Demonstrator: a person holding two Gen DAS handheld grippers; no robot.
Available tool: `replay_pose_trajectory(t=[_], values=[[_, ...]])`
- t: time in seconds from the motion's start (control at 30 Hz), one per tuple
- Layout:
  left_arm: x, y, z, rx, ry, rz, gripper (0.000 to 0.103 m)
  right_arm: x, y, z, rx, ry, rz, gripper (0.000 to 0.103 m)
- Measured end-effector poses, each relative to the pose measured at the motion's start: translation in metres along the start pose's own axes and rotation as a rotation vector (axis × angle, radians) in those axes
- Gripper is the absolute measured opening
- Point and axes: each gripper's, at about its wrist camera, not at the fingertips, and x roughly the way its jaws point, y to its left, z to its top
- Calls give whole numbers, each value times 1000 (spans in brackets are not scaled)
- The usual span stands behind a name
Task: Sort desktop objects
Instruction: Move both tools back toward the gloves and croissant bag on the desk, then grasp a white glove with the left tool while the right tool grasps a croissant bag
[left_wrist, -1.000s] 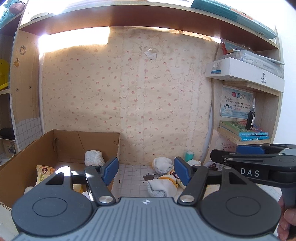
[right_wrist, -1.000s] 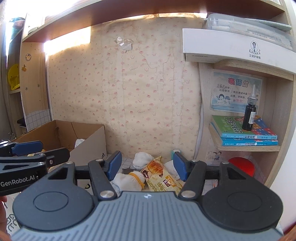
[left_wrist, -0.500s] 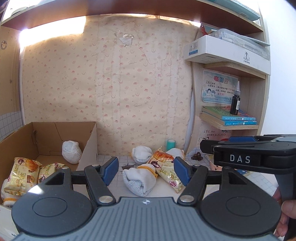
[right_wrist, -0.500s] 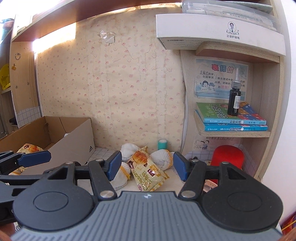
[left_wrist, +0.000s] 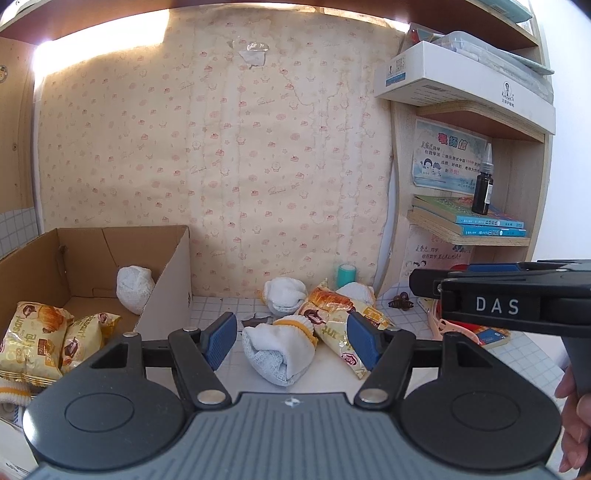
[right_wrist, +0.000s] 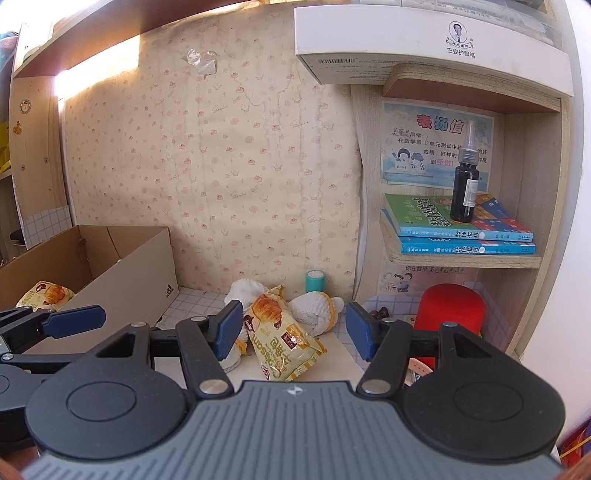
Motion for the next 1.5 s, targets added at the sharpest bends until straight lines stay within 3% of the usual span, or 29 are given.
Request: replay_pose_trajectory(t=[0.63,1.5], values=[[25,1,-9,17,56,47,69,38,4,-5,-33,67,10,66],[100,4,-10,9,130,103,78,88,-5,-5,-39,113,33,66]])
